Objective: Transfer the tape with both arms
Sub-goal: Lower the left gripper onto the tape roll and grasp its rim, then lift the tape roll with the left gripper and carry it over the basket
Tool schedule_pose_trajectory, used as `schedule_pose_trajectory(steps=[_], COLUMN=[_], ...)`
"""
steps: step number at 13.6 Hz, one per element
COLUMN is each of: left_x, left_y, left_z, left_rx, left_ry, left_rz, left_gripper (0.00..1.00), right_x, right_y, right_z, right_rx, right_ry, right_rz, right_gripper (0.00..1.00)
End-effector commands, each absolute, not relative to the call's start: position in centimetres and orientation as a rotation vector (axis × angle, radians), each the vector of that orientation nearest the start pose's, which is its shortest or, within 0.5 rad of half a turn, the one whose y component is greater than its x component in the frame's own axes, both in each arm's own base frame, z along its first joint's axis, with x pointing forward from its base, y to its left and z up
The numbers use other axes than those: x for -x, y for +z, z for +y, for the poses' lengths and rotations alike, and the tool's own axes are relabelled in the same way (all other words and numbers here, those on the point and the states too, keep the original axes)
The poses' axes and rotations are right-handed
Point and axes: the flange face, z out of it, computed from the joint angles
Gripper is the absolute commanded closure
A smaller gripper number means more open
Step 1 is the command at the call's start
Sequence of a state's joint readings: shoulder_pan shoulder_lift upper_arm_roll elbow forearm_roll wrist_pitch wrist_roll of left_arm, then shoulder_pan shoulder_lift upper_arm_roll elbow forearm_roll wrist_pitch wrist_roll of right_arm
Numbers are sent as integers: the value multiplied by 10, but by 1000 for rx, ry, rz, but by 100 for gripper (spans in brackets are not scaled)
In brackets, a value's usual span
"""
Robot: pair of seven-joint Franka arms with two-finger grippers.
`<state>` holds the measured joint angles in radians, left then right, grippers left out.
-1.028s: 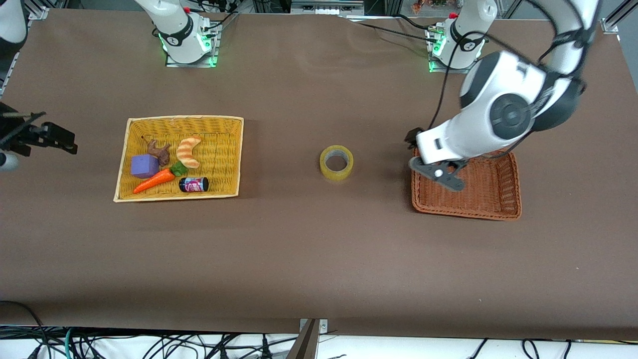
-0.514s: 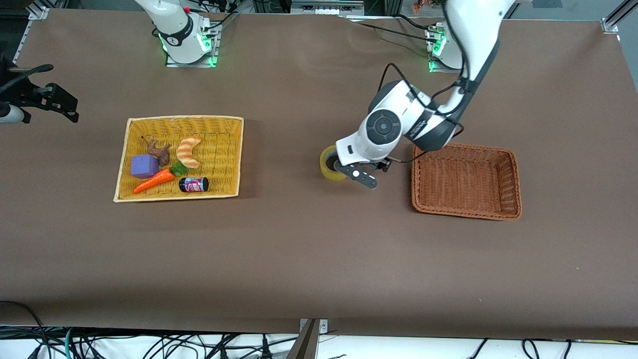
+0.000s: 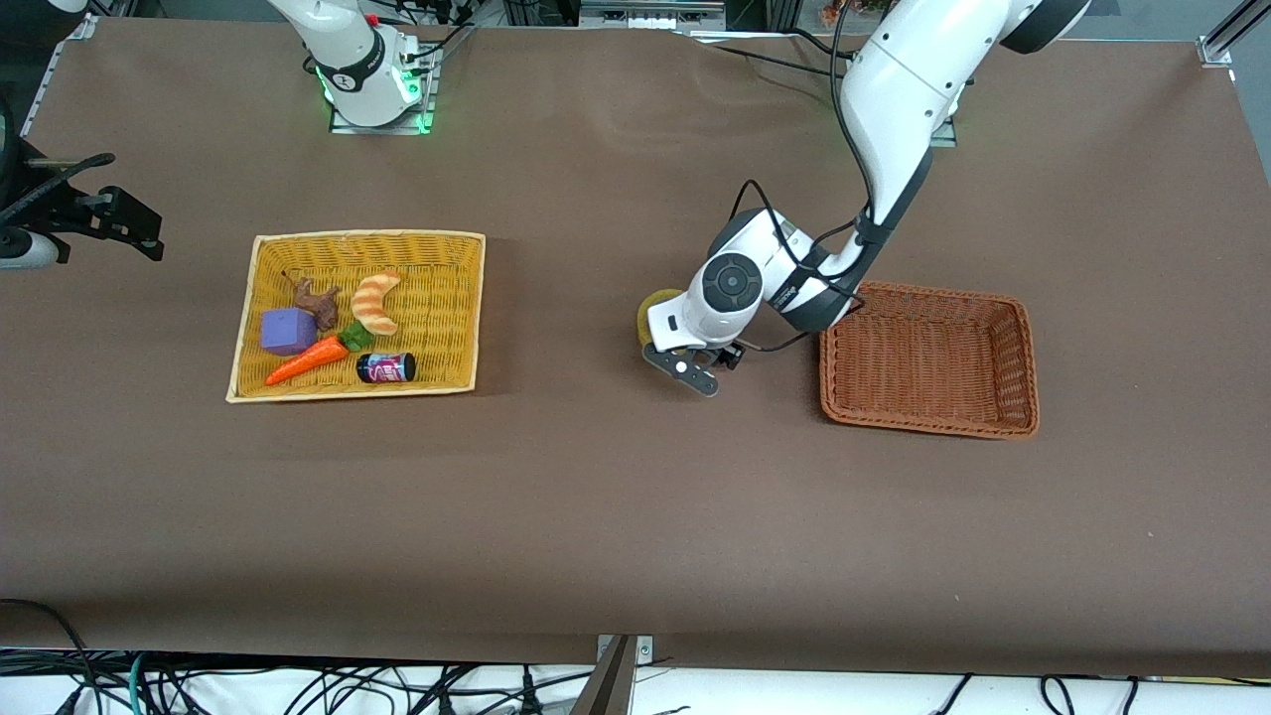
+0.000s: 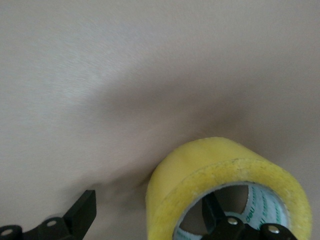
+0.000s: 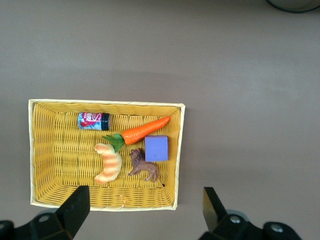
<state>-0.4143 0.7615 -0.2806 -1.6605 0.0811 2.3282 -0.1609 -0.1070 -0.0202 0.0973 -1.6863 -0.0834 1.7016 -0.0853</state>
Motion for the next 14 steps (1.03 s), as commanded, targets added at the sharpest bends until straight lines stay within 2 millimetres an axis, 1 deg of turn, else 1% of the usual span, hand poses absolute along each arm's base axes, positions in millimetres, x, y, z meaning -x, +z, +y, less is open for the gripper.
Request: schedule_pose_trajectory(steps=[1,2,4,6,7,8,10,12,13,14], left_x=[-527,-527,-528,-527,-529,-530,-535,-538,-532,-535], left_y=[176,178,190,206,219,240,291,339,361,378], left_z=[-428,-427,-423,-420,-417,-412,-391,-363,-353,-334], left_rx=[3091,3087,3067,3036,3028,3012,2980,2941,2893,2834], left_ry=[152,158,195,252,257,267,317,403,472,508], left_rz=[872,877,870,861,854,847,800,725,697,645], left_gripper=[84,100,100,100,100,100,100,100,100,100], right_x=[-562,-562,-562,-562,-562,-562,-562,-562,-562,-562], right_y=[596,596,595,595,595,595,595,595,595,595], right_z=[-14,-14,-12,-11,-11,-11,-10,-9,-9,-9], right_rx=[3212,3212,3212,3212,3212,3212,3212,3211,3211,3211], right_ry=[-53,-53,-51,-51,-51,-51,-49,-49,-49,-49], right_rz=[-138,-138,-140,-143,-140,-143,-145,-147,-147,-147], right_gripper=[0,0,0,0,0,0,0,0,0,0])
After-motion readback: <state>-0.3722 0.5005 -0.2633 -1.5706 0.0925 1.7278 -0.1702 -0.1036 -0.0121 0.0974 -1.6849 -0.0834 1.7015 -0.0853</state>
